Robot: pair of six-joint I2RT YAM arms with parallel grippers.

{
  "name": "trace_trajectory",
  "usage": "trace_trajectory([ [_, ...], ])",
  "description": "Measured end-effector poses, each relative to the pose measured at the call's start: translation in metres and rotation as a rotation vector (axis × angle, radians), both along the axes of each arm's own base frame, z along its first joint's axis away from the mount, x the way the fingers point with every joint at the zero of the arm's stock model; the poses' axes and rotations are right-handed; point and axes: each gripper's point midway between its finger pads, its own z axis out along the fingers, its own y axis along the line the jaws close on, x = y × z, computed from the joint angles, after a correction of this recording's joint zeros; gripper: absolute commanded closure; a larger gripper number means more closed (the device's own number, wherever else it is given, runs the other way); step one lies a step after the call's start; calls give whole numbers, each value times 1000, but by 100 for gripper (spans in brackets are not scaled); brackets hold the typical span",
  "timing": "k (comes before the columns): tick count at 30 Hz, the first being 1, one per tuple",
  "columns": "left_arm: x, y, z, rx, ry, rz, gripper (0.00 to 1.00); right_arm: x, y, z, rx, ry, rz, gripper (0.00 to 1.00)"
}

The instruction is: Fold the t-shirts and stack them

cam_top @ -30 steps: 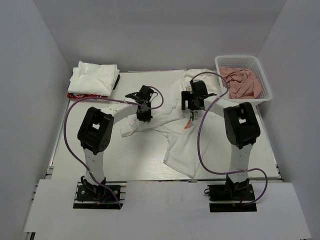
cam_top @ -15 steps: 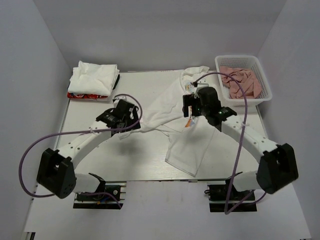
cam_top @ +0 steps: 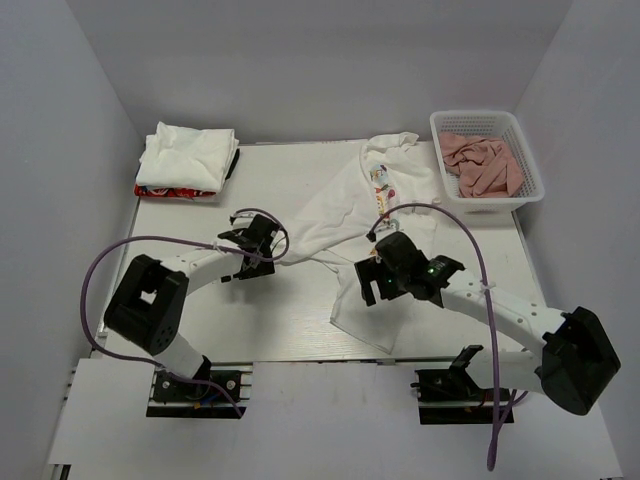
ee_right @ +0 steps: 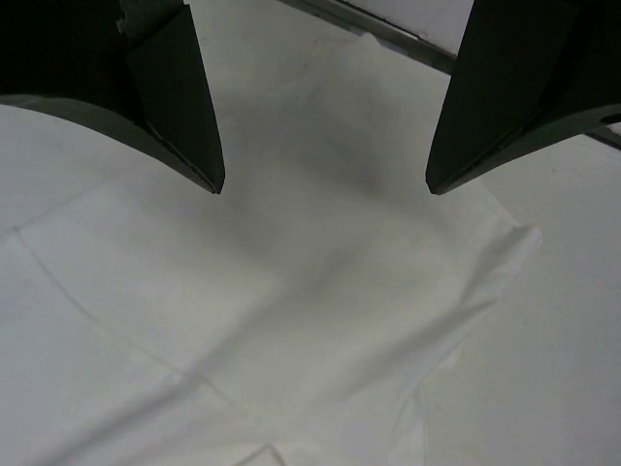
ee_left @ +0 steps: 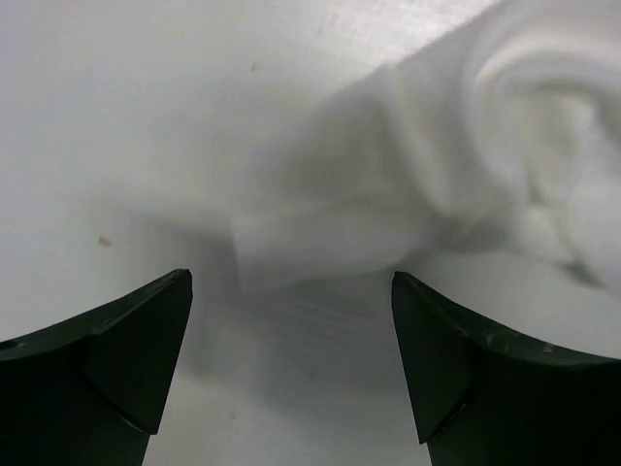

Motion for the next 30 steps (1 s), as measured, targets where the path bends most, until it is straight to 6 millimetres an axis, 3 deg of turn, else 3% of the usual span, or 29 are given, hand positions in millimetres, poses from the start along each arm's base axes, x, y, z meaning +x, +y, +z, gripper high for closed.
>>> trace_trajectory([
  [2, 13, -1, 1, 11, -26, -2, 7, -14, -2, -6, -5, 27, 8, 10],
  [5, 25, 0, 1, 27, -50, -1, 15, -37, -1, -19, -12, 88, 32, 10],
  [7, 33, 0, 1, 37, -66, -5, 33, -51, 0, -26, -18, 127, 48, 10],
  [9, 38, -1, 0, 42, -72, -15, 58, -65, 1, -31, -28, 161, 64, 10],
  [10, 42, -2, -2, 53, -66, -34, 91, -70, 3, -32, -30, 171, 75, 10],
  [11, 45, -4, -2, 49, -73, -28, 100, -75, 5, -33, -34, 179, 88, 10],
  [15, 53, -7, -5, 66, -63, -57, 100, -93, 7, -46, -71, 217, 122, 10],
  [18, 53, -10, -3, 47, -64, -77, 100, -104, -1, -64, -122, 259, 112, 17],
  [19, 50, -12, -3, 26, -63, -86, 100, -103, -3, -66, -133, 254, 100, 36],
  [22, 36, -19, 6, -55, -72, -131, 100, -96, -5, -69, -146, 216, 58, 73],
  [23, 32, -23, 14, -93, -89, -149, 100, -91, -6, -70, -149, 198, 27, 98],
  [28, 36, -53, 91, -308, -298, -247, 100, -69, -13, -65, -180, 110, -106, 100],
  [30, 35, -62, 121, -377, -377, -284, 100, -56, -18, -53, -204, 49, -152, 100],
])
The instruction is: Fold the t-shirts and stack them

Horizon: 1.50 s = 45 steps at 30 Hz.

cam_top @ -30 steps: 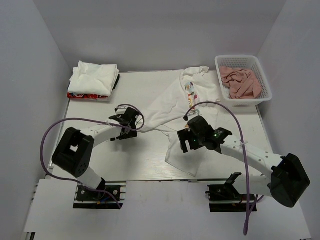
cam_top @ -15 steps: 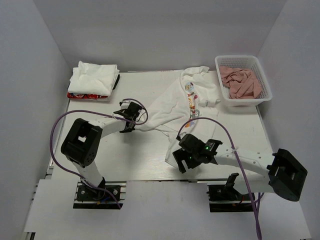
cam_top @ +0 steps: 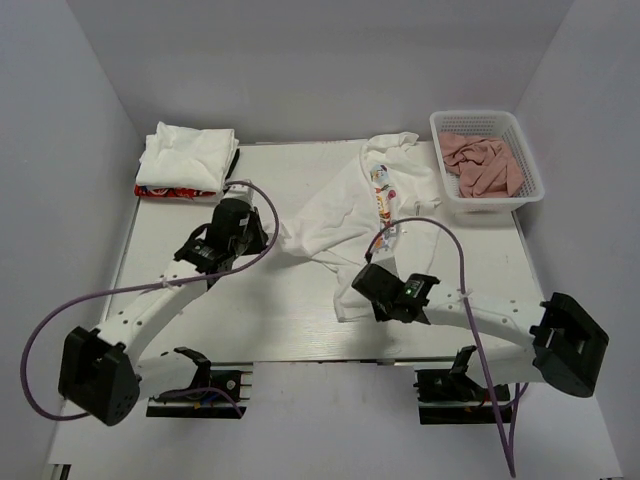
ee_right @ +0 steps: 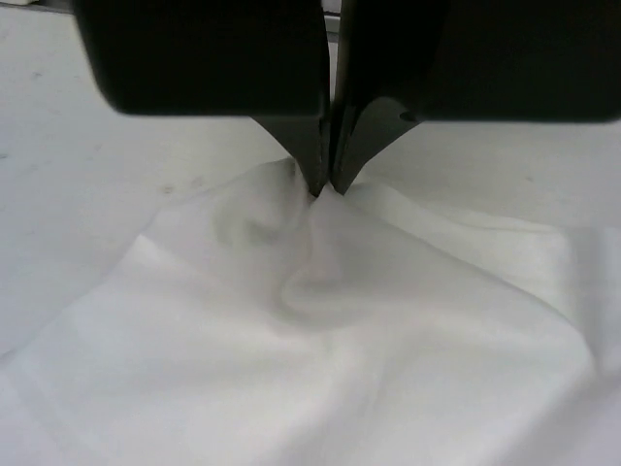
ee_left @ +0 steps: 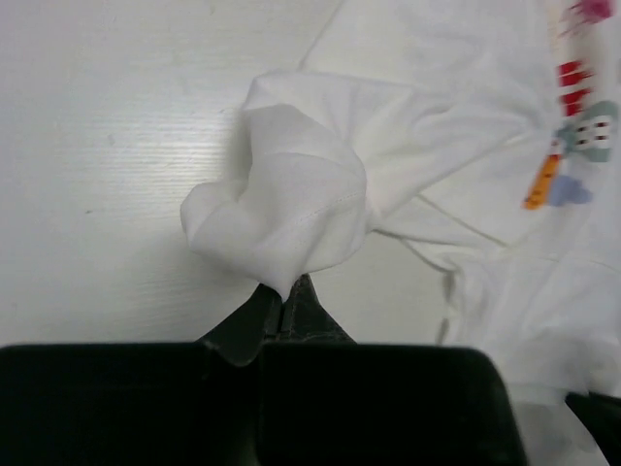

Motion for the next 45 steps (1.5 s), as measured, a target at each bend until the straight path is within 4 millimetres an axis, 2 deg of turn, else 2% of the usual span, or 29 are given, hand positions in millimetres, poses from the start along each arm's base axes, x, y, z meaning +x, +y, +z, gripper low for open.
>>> trace_trajectory([
  [2, -2, -6, 23, -50, -50, -31, 100, 18, 5, 26, 17, -86, -34, 100],
  [4, -2, -12, 45, -90, -91, -54, 100, 39, 15, 65, 83, -204, -65, 100],
  [6, 0, -16, 67, -120, -125, -65, 100, 58, 22, 115, 171, -338, -95, 100],
  [8, 4, -20, 94, -152, -164, -63, 100, 74, 23, 173, 269, -480, -132, 100],
  [10, 9, -21, 130, -188, -220, -49, 100, 83, 15, 230, 344, -612, -169, 100],
  [12, 13, -17, 176, -226, -291, -9, 100, 89, 1, 288, 410, -744, -200, 100],
  [16, 9, 6, 277, -309, -465, 105, 100, 84, -35, 395, 529, -962, -244, 100],
  [18, -2, 22, 322, -350, -541, 160, 100, 78, -50, 439, 567, -1043, -245, 100],
  [22, -44, 57, 415, -470, -712, 247, 100, 58, -79, 523, 637, -1165, -193, 100],
  [25, -86, 81, 458, -561, -819, 252, 100, 36, -85, 570, 731, -1228, -71, 100],
  [30, -159, 113, 501, -696, -955, 221, 100, -7, -96, 624, 863, -1314, 143, 100],
  [32, -187, 125, 521, -748, -1011, 204, 100, -23, -100, 640, 908, -1348, 208, 100],
  [35, -221, 139, 547, -811, -1090, 174, 100, -40, -106, 651, 945, -1389, 278, 100],
  [37, -237, 145, 556, -836, -1125, 160, 100, -46, -108, 654, 954, -1403, 308, 100],
  [39, -244, 148, 559, -846, -1139, 154, 100, -48, -108, 655, 949, -1411, 326, 100],
  [41, -243, 147, 558, -843, -1135, 148, 100, -45, -106, 654, 931, -1416, 326, 100],
  [45, -219, 135, 547, -812, -1077, 162, 100, -25, -104, 653, 854, -1442, 244, 100],
])
